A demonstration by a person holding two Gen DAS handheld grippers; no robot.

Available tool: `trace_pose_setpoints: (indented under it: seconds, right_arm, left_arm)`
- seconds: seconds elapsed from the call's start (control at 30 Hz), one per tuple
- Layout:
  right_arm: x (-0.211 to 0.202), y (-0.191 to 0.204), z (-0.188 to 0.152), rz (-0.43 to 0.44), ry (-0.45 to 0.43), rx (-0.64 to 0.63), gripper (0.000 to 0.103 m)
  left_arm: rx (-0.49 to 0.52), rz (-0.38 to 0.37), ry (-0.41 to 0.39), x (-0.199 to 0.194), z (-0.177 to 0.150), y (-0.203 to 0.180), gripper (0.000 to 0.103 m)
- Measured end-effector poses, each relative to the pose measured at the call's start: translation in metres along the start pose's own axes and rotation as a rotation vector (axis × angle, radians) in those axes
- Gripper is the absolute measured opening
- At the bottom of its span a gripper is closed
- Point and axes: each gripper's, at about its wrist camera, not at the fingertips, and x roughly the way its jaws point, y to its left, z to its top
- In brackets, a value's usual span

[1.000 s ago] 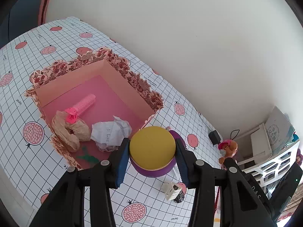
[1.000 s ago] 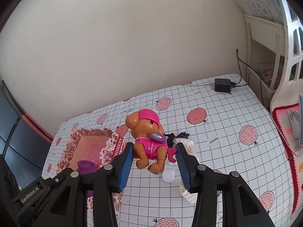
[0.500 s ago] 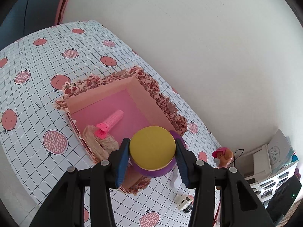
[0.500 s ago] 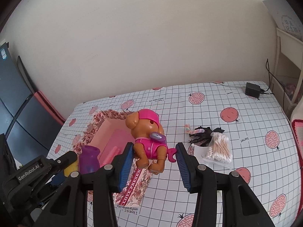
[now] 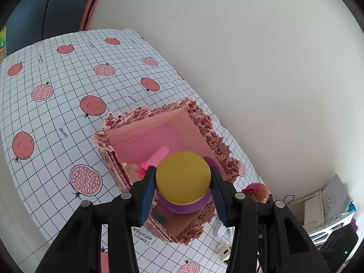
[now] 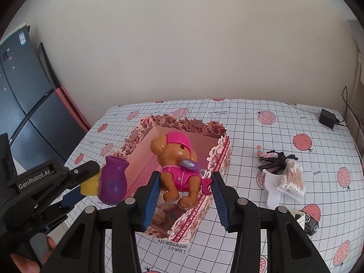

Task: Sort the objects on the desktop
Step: 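Carry the purple jar and dog toy over the pink floral box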

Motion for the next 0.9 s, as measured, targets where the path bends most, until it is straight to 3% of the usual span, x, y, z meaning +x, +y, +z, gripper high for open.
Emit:
trace_pose_setpoints:
  seconds: [0.33, 0.9]
  right_arm:
    - [0.014, 0.019, -0.006, 0.018, 0.028, -0.045, 0.048]
    - [0.056, 0.013, -0.019, 0.001, 0.126, -0.027, 0.048]
  left_arm:
    - [-0.029, 0.020, -0.021, -0.004, 0.007, 0.016, 0.048]
    - [-0.039, 0.070, 0.084, 0.040, -0.007, 0.018, 0.048]
